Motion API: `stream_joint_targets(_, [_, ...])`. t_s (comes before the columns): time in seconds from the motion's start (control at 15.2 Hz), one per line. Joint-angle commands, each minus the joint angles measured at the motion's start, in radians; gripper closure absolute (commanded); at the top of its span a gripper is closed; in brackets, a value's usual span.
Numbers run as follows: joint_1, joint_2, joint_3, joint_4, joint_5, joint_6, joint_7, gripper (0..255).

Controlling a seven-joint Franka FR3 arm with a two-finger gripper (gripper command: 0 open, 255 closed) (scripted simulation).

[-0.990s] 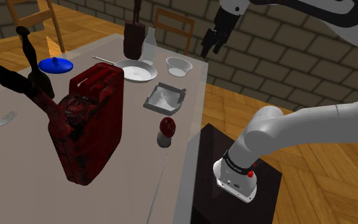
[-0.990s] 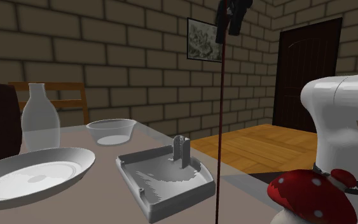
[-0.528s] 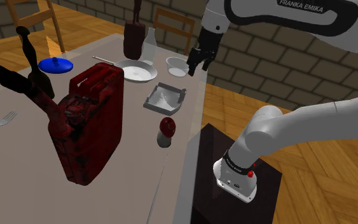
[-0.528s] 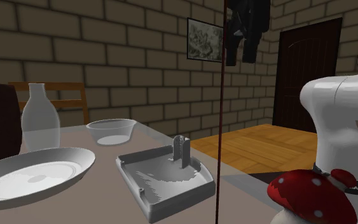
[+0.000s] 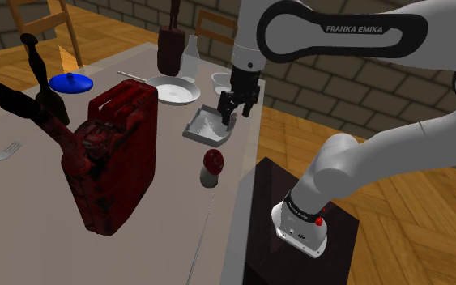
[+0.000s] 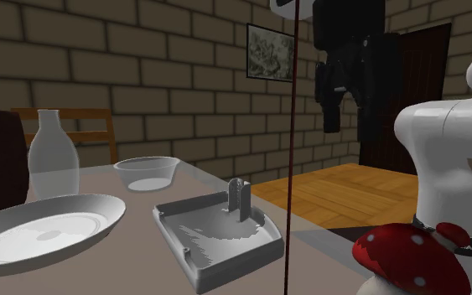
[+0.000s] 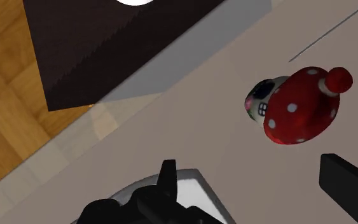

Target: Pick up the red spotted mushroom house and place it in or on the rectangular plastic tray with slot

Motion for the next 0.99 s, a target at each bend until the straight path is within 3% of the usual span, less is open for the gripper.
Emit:
stream_joint_targets(0.0, [0.018,0.042,0.035,-0.012,0.038,0.028,0.045,0])
stream_joint_targets(0.4, [0.063,0.178,0.122,-0.03,0.138,0.116,0.151,0])
stream_joint_targets(0.92, [0.077,0.211,0.147,-0.115,0.164,0.231,0.154,0])
